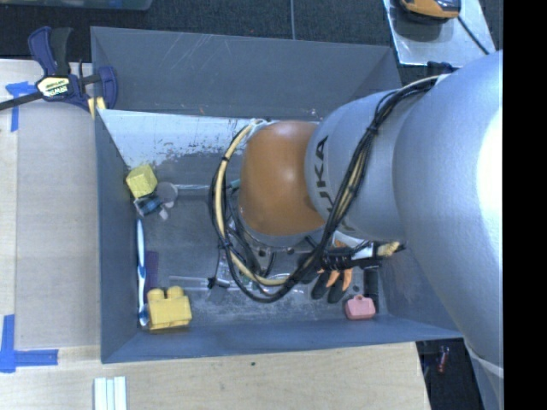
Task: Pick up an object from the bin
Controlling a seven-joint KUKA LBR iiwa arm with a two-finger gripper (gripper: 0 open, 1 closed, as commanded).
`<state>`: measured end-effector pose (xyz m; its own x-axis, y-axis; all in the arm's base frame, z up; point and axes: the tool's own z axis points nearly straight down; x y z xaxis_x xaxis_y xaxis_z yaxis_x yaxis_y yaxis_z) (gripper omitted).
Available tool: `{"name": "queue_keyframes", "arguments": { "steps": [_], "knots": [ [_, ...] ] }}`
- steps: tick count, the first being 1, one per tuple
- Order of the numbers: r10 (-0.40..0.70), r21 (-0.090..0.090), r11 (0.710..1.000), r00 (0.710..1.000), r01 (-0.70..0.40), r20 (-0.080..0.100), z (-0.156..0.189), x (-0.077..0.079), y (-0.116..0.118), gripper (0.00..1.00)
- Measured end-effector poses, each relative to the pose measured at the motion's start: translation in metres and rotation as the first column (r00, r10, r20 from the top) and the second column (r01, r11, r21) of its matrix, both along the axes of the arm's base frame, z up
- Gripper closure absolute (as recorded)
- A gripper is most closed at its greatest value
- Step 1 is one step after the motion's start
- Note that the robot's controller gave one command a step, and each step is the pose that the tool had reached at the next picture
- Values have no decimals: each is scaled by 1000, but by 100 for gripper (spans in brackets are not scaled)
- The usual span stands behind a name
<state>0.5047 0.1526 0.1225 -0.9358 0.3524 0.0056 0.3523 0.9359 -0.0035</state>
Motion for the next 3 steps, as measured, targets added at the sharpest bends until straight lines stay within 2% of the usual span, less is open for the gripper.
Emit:
{"name": "queue_keyframes", "arguments": {
  "steps": [1,2,3],
  "knots": [
    [89,1,996,996,-89,6,-52,8,-7,0],
    [-230,3,973,973,230,6,-51,0,-1,100],
    [-231,3,973,973,231,6,-51,0,-2,100]
  ]
}}
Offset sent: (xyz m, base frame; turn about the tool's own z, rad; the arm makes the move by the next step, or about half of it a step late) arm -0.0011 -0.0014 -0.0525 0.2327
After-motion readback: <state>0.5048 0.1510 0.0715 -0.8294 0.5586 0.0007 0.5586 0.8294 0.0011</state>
